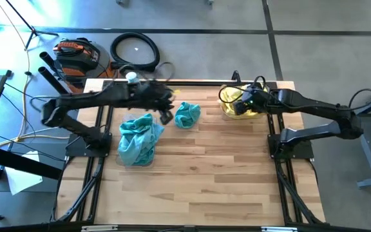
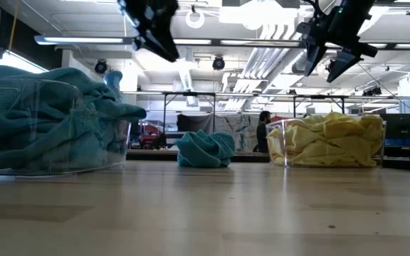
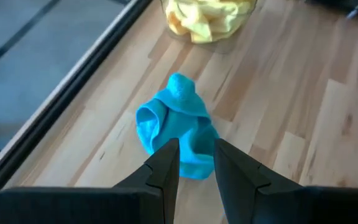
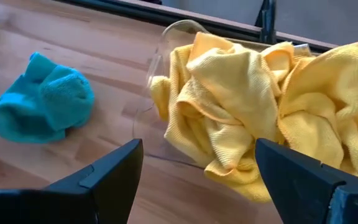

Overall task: Sort microfiber towel by color & place in baskets
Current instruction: Put the blue microfiber cloth into the left transparent bin

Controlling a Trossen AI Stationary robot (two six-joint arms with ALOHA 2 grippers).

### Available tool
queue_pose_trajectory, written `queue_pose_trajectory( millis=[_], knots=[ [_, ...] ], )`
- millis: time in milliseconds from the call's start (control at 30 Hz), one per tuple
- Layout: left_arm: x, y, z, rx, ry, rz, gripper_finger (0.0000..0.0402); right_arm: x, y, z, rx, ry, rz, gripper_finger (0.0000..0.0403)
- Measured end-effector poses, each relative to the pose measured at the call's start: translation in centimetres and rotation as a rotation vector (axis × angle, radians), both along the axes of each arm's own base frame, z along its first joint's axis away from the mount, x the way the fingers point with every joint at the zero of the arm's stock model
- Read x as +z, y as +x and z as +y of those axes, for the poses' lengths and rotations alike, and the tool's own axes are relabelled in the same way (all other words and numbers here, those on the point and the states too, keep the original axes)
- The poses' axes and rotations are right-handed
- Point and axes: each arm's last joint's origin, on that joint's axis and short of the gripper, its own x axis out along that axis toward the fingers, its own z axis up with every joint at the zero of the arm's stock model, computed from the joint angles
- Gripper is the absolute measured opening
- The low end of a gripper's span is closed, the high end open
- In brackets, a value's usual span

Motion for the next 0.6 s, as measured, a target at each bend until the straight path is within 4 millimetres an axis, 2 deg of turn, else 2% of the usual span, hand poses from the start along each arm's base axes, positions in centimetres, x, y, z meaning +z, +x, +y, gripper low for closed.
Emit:
queue_pose_trajectory(
  millis=[200,367,600],
  knots=[
    [-0.8,4.8,1.7,0.013,-0.041,0.186,0.0085,-0.1,0.2,0.8,0.007,0.014,-0.006,0.0307],
    [-2.3,8.2,3.8,0.034,-0.117,0.284,0.0085,-0.2,0.1,1.5,-0.020,0.007,0.002,0.0307],
    [-6.9,11.2,5.6,0.048,-0.240,0.376,0.0085,-0.2,0.3,2.4,-0.013,0.024,-0.022,0.0307]
  ],
)
